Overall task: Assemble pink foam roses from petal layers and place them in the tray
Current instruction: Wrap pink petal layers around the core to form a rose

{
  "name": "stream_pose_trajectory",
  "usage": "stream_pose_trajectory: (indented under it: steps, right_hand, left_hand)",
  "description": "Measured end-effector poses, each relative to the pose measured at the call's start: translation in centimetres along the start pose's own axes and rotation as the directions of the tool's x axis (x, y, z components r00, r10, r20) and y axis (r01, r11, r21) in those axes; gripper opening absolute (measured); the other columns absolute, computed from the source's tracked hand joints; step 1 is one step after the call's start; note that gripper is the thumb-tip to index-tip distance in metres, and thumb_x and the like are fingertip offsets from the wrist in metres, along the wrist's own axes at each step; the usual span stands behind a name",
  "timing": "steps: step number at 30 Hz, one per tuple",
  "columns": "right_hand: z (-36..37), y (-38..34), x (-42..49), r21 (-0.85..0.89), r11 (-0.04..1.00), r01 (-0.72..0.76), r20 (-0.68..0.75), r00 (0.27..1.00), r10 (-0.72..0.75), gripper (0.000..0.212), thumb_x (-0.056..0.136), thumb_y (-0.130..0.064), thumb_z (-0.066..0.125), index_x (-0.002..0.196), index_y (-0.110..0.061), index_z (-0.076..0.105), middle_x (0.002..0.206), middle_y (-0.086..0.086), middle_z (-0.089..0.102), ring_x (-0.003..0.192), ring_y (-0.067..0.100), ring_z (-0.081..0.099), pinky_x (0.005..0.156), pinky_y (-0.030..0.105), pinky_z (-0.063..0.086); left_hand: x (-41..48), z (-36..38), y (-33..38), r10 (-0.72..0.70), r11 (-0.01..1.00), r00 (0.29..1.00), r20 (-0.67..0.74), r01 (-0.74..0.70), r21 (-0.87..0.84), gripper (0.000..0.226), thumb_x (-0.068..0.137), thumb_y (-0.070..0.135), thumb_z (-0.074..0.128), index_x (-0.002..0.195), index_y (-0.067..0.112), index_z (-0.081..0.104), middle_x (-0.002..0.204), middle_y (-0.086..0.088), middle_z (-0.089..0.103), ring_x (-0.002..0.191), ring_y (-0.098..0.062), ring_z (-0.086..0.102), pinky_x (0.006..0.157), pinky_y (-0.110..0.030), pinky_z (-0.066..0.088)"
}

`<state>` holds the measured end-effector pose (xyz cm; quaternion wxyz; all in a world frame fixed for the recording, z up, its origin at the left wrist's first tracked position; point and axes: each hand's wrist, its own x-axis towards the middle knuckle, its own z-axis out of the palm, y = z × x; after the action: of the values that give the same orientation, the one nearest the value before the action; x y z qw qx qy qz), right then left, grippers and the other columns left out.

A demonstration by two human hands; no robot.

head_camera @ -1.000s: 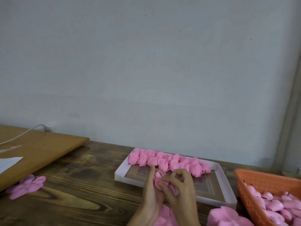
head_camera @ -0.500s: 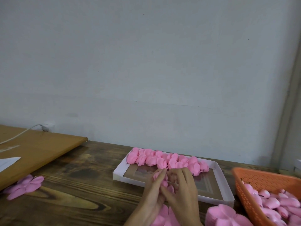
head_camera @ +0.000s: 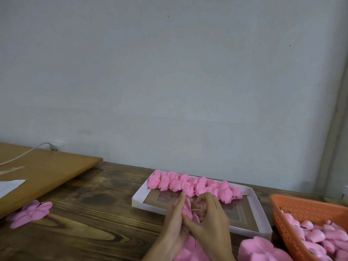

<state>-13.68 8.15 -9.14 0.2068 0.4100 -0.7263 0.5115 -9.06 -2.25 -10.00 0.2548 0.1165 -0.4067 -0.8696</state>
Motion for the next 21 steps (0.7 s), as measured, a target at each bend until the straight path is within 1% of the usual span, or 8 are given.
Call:
stream_pose_trajectory:
  steps: [2,4,6,9,14,18,20,21]
  right_hand:
    - [-0.2,-0.1,0.0,0.020,0.999,-0.050,0.025,0.998,0.050,0.046,0.065,-0.052,0.087,0.089,-0.035,0.051,0.088,-0.018,0.062,0.075,0.003,0.061,0.060,0.012,0.043]
    - [-0.5,-0.1,0.1,0.060,0.992,-0.107,0.062,0.993,0.103,0.049,0.063,-0.051,0.089,0.090,-0.033,0.053,0.081,-0.021,0.066,0.071,0.004,0.063,0.060,0.014,0.045]
    - [-0.8,-0.1,0.3,0.066,0.986,-0.155,0.101,0.984,0.148,0.050,0.062,-0.044,0.091,0.090,-0.032,0.053,0.076,-0.018,0.068,0.064,0.004,0.062,0.057,0.017,0.045]
    - [-0.9,0.0,0.2,0.034,0.981,-0.191,0.138,0.973,0.185,0.041,0.064,-0.031,0.092,0.084,-0.030,0.056,0.065,-0.012,0.069,0.057,0.005,0.061,0.056,0.023,0.044]
    - [-0.7,-0.3,-0.1,0.055,0.963,-0.264,0.166,0.953,0.252,0.037,0.067,-0.029,0.091,0.087,-0.032,0.059,0.070,-0.016,0.072,0.055,0.002,0.066,0.059,0.022,0.051]
    - [-0.5,-0.4,-0.1,0.111,0.953,-0.281,0.154,0.952,0.263,0.036,0.069,-0.029,0.092,0.085,-0.028,0.059,0.069,-0.012,0.073,0.053,0.004,0.066,0.057,0.021,0.051]
    - [-0.3,-0.6,-0.2,0.132,0.950,-0.283,0.151,0.953,0.263,0.035,0.069,-0.032,0.092,0.082,-0.027,0.060,0.070,-0.011,0.074,0.053,0.005,0.067,0.059,0.026,0.055]
    - [-0.2,-0.6,-0.2,0.143,0.949,-0.282,0.146,0.954,0.262,0.035,0.069,-0.035,0.092,0.081,-0.026,0.061,0.070,-0.011,0.074,0.054,0.006,0.068,0.059,0.028,0.056]
  left_hand:
    - [0.0,0.0,0.0,-0.014,1.000,1.000,-0.015,0.014,-0.018,0.040,0.084,0.046,0.075,0.080,0.009,0.061,0.078,-0.015,0.064,0.060,-0.020,0.065,0.049,-0.027,0.054]
    - [0.2,-0.1,0.0,-0.029,0.998,0.999,-0.025,0.028,-0.048,0.039,0.089,0.046,0.073,0.086,0.008,0.063,0.081,-0.016,0.067,0.060,-0.020,0.066,0.048,-0.027,0.055]
    - [0.4,-0.3,0.2,-0.026,0.995,0.999,-0.044,0.022,-0.102,0.039,0.093,0.044,0.069,0.093,0.006,0.063,0.080,-0.014,0.068,0.056,-0.021,0.064,0.045,-0.027,0.054]
    - [0.8,-0.2,0.6,0.016,0.989,0.998,-0.062,-0.025,-0.147,0.041,0.092,0.047,0.065,0.088,0.007,0.058,0.073,-0.013,0.064,0.050,-0.024,0.059,0.041,-0.028,0.050]
    - [0.9,-0.2,0.4,0.056,0.989,0.994,-0.098,-0.069,-0.130,0.042,0.083,0.052,0.067,0.080,0.010,0.062,0.070,-0.012,0.061,0.054,-0.025,0.060,0.046,-0.031,0.053]
    - [1.0,-0.4,0.4,0.119,0.991,0.987,-0.112,-0.125,-0.049,0.046,0.089,0.053,0.062,0.068,0.013,0.067,0.069,-0.012,0.062,0.053,-0.026,0.059,0.049,-0.032,0.052]
    - [0.9,-0.4,0.3,0.140,0.990,0.985,-0.099,-0.142,-0.007,0.050,0.089,0.057,0.061,0.065,0.014,0.064,0.067,-0.012,0.059,0.052,-0.024,0.057,0.050,-0.031,0.051]
    - [0.8,-0.4,0.2,0.146,0.989,0.985,-0.091,-0.146,0.006,0.051,0.091,0.058,0.061,0.067,0.013,0.061,0.068,-0.013,0.059,0.052,-0.023,0.057,0.051,-0.030,0.051]
